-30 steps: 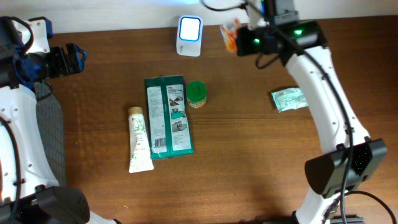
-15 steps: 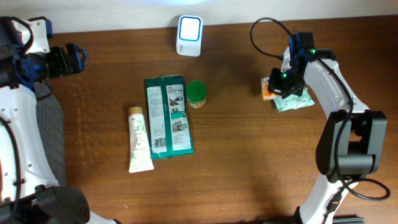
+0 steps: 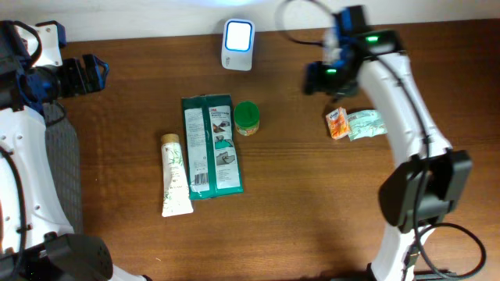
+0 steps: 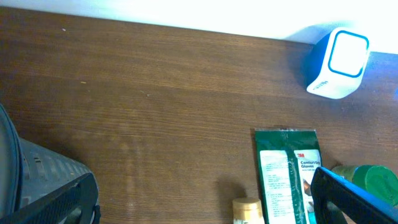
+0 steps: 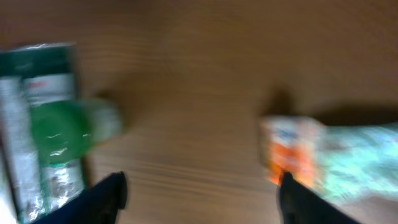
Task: Scan the item barcode
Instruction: 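Reach right gripper to green-capped jar and grasp it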
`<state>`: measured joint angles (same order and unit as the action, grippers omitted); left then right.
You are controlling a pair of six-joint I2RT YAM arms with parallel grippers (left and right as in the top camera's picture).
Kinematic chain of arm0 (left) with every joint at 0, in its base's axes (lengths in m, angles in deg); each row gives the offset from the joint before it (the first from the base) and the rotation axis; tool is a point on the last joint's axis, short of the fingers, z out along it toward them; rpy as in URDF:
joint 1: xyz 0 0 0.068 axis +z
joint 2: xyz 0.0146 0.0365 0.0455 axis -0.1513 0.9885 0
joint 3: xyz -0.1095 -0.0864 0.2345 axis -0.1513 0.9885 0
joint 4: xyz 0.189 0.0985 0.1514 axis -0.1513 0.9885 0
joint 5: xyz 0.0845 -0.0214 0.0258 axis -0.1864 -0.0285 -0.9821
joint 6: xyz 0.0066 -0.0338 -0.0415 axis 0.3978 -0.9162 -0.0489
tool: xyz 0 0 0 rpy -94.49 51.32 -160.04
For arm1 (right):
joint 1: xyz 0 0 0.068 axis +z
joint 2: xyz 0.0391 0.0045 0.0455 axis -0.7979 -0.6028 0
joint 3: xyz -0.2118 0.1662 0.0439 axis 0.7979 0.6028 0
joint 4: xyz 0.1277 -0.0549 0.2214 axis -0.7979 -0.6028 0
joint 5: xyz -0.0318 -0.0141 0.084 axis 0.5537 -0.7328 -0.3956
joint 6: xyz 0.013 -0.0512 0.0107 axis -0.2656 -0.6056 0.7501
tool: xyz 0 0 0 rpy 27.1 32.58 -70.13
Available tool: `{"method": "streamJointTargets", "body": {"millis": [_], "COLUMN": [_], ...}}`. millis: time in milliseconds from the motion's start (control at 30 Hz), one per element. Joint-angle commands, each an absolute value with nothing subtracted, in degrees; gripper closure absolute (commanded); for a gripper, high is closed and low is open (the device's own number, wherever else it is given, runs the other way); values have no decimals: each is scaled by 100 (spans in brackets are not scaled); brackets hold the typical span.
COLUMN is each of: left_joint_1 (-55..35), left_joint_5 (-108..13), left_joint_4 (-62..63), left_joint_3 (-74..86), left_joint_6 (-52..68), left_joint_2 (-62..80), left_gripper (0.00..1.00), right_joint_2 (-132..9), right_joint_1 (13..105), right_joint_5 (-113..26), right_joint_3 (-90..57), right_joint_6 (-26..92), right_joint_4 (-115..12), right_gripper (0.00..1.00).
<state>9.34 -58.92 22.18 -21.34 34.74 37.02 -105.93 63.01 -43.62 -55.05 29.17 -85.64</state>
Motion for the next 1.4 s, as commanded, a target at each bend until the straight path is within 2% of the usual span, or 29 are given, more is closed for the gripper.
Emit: {"method": "streamJointTargets", "body": {"millis": [0, 133, 167, 300, 433, 733, 833, 933, 1000, 1067, 1100, 1167, 1367], "left_joint_1": [958, 958, 958, 958, 958, 958, 958, 958, 958, 958, 958, 958, 958], "left_joint_5": [-5888, -5888, -5888, -5888, -5888, -5888, -5888, -5888, -5888, -5888, -5888, -5888, -5888], "left_joint_4": [2209, 2209, 2209, 2209, 2209, 2209, 2209, 2209, 2209, 2209, 2209, 2209, 2209], "left_joint_3": [-2202, -2202, -2202, -2202, -2202, -2202, -2202, -2202, -2202, -2202, -2202, -2202, -2202], "left_joint_6": [3487, 3487, 3487, 3487, 3487, 3487, 3485, 3487, 3487, 3487, 3487, 3487, 3487], "left_joint_2": [3667, 3667, 3667, 3667, 3667, 3667, 3667, 3667, 3667, 3667, 3667, 3667, 3667], "left_gripper": [1, 1, 1, 1, 1, 1, 1, 1, 1, 1, 1, 1, 1], "right_joint_2": [-10547, -10870, -11008, -11478, -11755, -11950, -12031, -12035, -12033, -11992, -11893, -11699, -11679], "right_joint_1": [7246, 7954, 8013, 8067, 8074, 8148, 8179, 8251, 8251, 8238, 8238, 8209, 8212], "right_joint_5": [-4074, -4078, -4074, -3989, -3927, -3969, -3993, -4013, -4006, -3921, -3921, -3923, -3956], "right_joint_3": [-5546, -5293, -5293, -5293, -5293, -5293, -5293, -5293, -5295, -5319, -5424, -5787, -6106], "right_joint_6": [2860, 2904, 2921, 3284, 3422, 3667, 3783, 3783, 3776, 3717, 3463, 2753, -921], "right_joint_4": [-7980, -6929, -6890, -6715, -6654, -6636, -6708, -6839, -6990, -7110, -7320, -7891, -8540], "right_gripper": [2, 2, 0, 11, 15, 17, 21, 32, 48, 52, 56, 56, 55]}}
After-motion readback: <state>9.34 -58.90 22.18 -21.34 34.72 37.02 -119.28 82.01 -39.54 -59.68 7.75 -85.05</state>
